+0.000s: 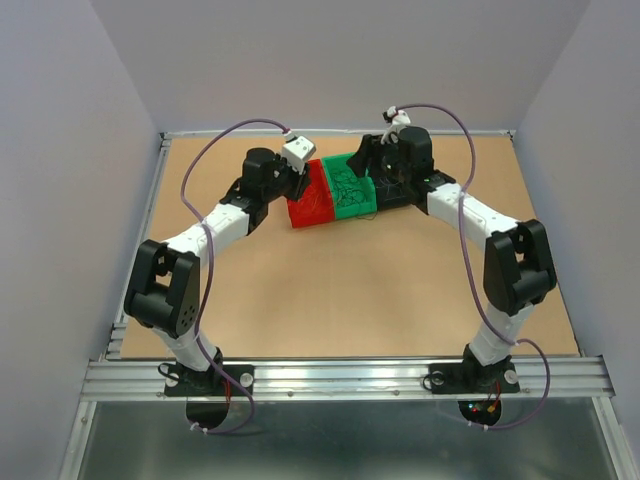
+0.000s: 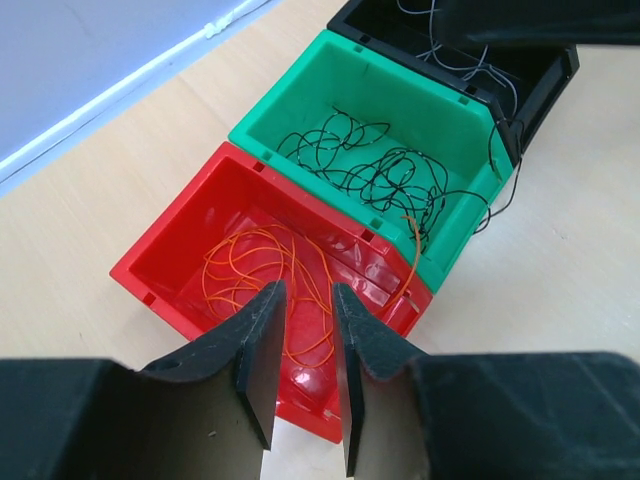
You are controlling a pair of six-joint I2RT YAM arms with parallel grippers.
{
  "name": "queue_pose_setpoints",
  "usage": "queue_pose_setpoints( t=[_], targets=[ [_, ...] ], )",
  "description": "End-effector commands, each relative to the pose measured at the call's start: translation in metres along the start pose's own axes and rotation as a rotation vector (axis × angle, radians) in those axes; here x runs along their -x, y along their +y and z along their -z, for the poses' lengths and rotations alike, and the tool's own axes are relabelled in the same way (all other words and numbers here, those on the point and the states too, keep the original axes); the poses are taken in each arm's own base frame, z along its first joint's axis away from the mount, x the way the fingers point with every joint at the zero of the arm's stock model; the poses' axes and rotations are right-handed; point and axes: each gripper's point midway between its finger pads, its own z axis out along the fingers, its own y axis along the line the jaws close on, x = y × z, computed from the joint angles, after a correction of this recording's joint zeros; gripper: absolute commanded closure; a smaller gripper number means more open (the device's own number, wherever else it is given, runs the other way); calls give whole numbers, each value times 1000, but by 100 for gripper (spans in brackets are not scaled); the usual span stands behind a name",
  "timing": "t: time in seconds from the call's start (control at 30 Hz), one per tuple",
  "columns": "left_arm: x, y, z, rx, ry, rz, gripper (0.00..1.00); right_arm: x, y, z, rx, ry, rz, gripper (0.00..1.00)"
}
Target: Untangle the cables
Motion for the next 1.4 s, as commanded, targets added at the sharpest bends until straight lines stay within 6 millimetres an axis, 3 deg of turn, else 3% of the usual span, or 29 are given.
queue_pose_setpoints(
  t=[0.0, 0.03, 0.13, 0.17, 0.23, 0.27, 0.4, 0.47, 0.57, 0.67, 0.9, 1.13, 1.27, 1.37],
  targets=[
    [29, 1, 5, -7, -74, -35, 63, -10, -22, 32, -151, -24, 26, 32],
    [29, 1, 6, -8, -76, -33, 63, -33, -34, 40, -204, 12, 14, 32],
    [29, -2, 6, -24, -76, -29, 63, -46, -41, 59, -264, 14, -4, 32],
    [30, -3, 6, -27, -78, -32, 63, -65, -52, 66, -318, 40, -12, 32],
    [31, -4, 8, -30, -80, -32, 63, -70, -57, 76, -360, 24, -29, 32],
    [31, -4, 9, -28, -81, -31, 63, -89, -65, 83, -385, 49, -38, 33],
    [37, -5, 14, -24, -95, -36, 63, -96, -68, 90, -386, -17, -63, 38],
    [38, -5, 16, -21, -100, -38, 62, -102, -70, 86, -384, -14, -71, 43],
    [39, -4, 16, -18, -101, -36, 62, -106, -70, 74, -364, -6, -73, 44],
    [38, -4, 16, -17, -100, -36, 62, -124, -76, 57, -355, 23, -80, 44],
    [33, -1, 10, -9, -82, -37, 62, -130, -84, 31, -350, 10, -88, 44],
    [33, 0, 11, -6, -82, -43, 62, -132, -86, 19, -339, -10, -92, 44],
    [34, 0, 12, -3, -84, -43, 62, -132, -89, 13, -341, -27, -90, 49],
    [34, 0, 12, 0, -84, -45, 62, -138, -94, 8, -354, -23, -90, 61]
  ],
)
